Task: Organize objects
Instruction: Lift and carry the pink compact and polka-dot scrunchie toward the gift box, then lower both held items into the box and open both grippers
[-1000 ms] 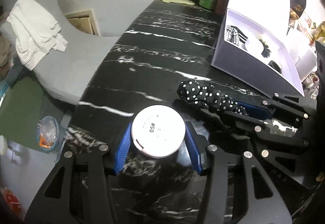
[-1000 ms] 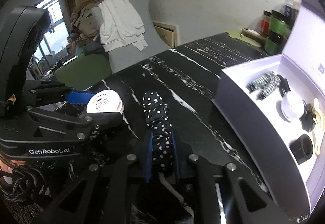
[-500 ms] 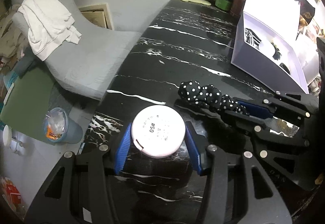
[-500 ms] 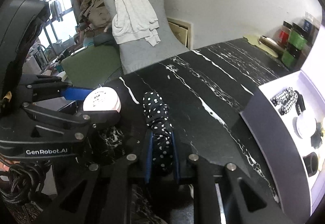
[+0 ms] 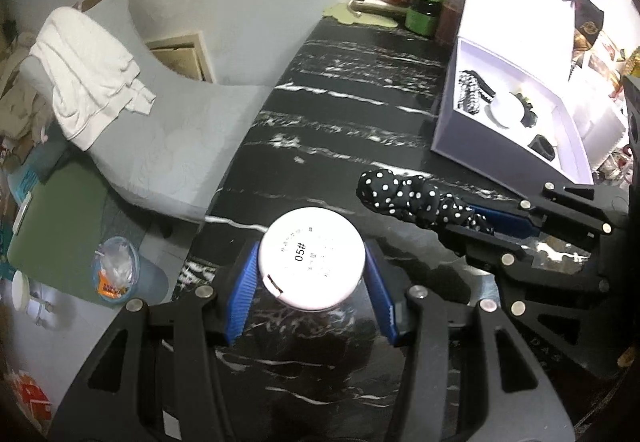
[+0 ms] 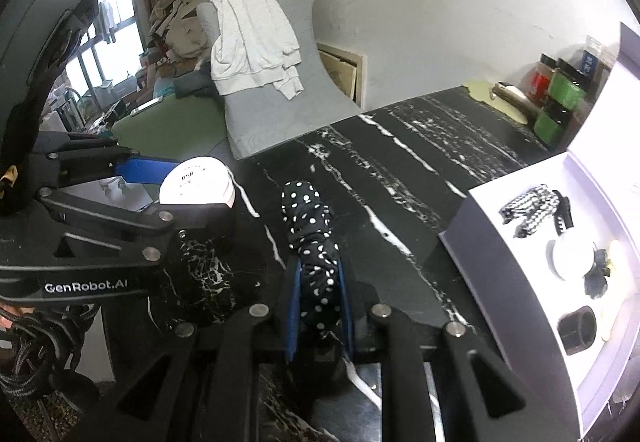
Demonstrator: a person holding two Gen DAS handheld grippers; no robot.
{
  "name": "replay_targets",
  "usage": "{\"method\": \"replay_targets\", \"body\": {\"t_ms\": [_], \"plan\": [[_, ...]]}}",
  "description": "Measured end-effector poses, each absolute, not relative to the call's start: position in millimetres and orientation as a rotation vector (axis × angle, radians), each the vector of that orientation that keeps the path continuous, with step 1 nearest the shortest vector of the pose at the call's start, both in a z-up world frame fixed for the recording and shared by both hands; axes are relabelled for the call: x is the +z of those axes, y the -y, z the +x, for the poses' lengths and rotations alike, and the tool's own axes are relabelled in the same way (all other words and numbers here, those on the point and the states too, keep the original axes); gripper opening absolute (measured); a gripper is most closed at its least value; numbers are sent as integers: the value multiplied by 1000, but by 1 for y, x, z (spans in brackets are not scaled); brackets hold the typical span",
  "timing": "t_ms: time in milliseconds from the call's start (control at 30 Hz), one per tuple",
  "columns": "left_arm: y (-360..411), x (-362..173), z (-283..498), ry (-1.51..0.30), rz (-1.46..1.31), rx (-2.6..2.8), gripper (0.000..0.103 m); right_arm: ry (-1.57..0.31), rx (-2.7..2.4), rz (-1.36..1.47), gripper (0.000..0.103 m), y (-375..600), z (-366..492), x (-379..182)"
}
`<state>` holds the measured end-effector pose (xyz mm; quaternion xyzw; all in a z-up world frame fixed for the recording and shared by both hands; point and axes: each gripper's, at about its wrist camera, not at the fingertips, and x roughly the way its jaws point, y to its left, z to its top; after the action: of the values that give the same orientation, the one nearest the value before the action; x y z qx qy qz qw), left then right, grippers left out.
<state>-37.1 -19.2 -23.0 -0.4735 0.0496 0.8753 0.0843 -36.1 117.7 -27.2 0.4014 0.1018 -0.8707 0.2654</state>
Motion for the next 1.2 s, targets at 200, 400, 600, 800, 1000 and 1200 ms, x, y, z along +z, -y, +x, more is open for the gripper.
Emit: {"method": "replay_targets", "body": {"t_ms": [200,400,600,800,1000,1200], "plan": [[1,-19,-45,-178,-1392,2576,49,-261,-2387,1088,17,-133,-34,-20],[-24,-15,-52,-215,-1354,2520,49,-244,-2441,1093,17,-154,-32,-12],[-53,-12,-55,-254,-1330,2461,49,-220,-2512,1103,17,-180,-27,-6],[-80,-7,-55,-306,-1283,2412,49,-183,-2577,1131,17,-207,-20,-1],[-105,-1,-54,-331,-1236,2358,49,-180,-2633,1147,17,-225,-13,5],[-130,3,-54,-370,-1198,2310,49,-176,-2679,1169,17,-243,-5,9]]}}
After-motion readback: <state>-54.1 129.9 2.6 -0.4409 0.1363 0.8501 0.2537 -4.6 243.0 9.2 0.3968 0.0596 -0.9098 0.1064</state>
